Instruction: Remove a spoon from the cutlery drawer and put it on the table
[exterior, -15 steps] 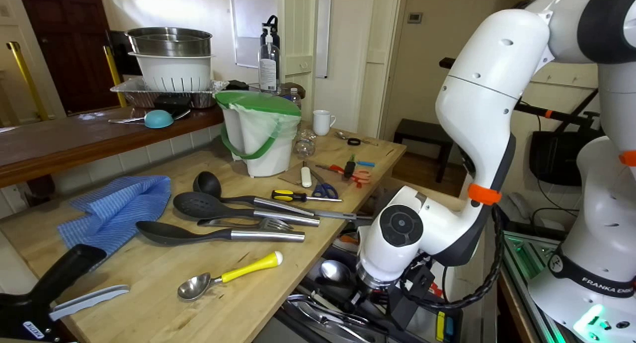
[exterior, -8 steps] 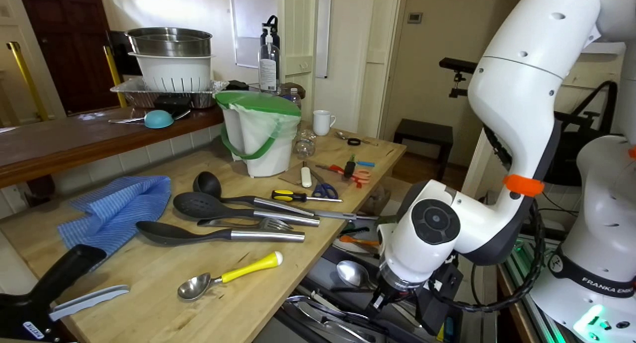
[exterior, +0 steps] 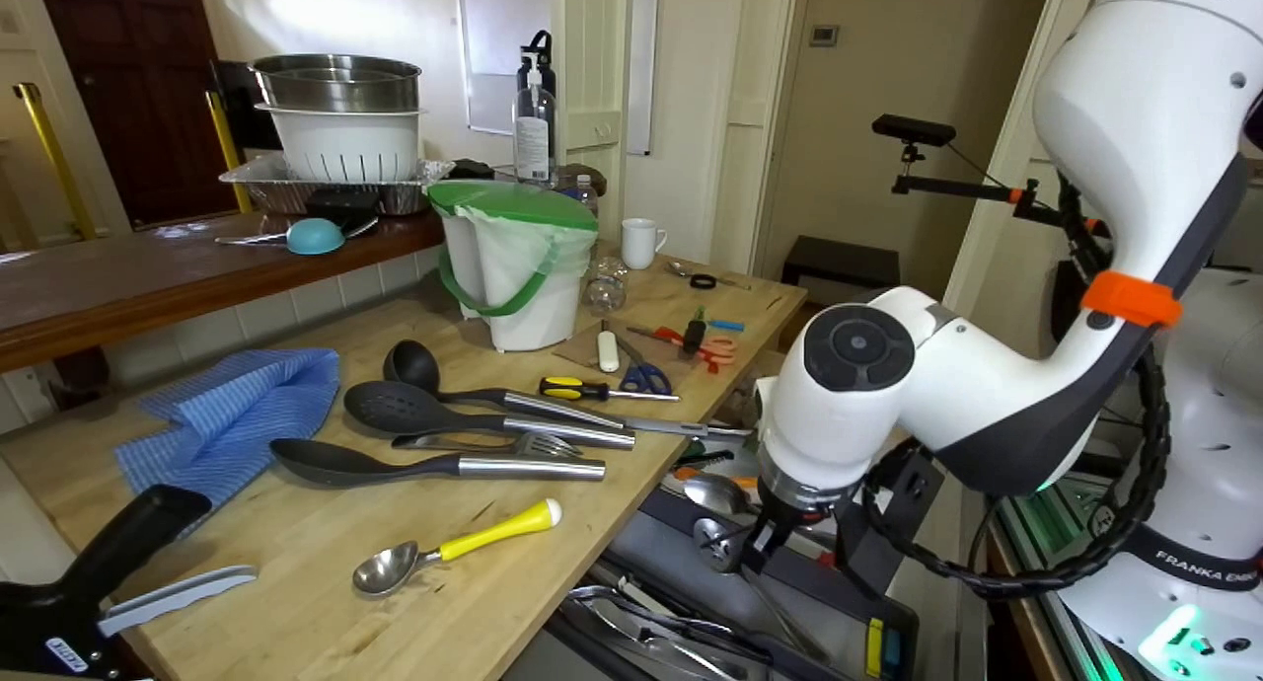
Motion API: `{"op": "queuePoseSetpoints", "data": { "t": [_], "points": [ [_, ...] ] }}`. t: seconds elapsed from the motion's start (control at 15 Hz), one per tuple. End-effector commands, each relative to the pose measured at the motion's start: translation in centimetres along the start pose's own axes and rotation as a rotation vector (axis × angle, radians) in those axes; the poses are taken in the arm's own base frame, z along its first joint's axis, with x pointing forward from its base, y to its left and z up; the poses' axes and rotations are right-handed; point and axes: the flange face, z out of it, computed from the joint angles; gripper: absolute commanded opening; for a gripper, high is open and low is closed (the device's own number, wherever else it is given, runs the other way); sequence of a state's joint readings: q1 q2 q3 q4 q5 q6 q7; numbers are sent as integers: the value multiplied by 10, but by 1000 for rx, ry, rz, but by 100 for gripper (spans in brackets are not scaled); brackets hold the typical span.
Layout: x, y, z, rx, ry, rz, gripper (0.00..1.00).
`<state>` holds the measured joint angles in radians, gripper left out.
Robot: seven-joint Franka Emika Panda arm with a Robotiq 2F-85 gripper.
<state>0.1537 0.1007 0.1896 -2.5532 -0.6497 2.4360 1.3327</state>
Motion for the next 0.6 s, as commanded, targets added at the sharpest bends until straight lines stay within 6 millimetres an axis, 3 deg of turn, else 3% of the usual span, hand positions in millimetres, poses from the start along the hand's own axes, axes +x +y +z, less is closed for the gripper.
{"op": "queuePoseSetpoints", "data": {
  "t": [0.0, 0.27, 0.53],
  "points": [
    [18, 14, -37, -22, -58, -53, 0],
    [32, 10, -64, -13, -167, -218, 0],
    [34, 2, -90, -40, -221, -347, 0]
  ]
}}
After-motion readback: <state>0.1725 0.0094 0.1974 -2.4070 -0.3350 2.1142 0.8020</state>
